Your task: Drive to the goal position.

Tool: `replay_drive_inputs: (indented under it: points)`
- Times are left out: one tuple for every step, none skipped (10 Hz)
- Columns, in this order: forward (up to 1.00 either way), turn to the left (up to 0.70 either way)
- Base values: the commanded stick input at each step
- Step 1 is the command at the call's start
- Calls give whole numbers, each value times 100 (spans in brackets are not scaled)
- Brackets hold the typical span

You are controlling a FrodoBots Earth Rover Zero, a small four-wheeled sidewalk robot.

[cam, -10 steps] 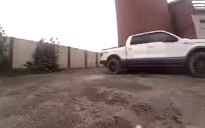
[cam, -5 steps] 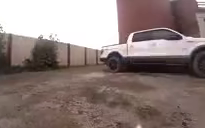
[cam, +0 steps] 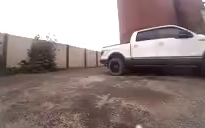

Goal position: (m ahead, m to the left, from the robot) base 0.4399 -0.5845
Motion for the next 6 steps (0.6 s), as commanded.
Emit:
replay_drive_inputs:
  points:
    - [0, 0]
    - [0, 0]
    - [5, 0]
    - [21, 0]
    - [38, 0]
    - [54, 0]
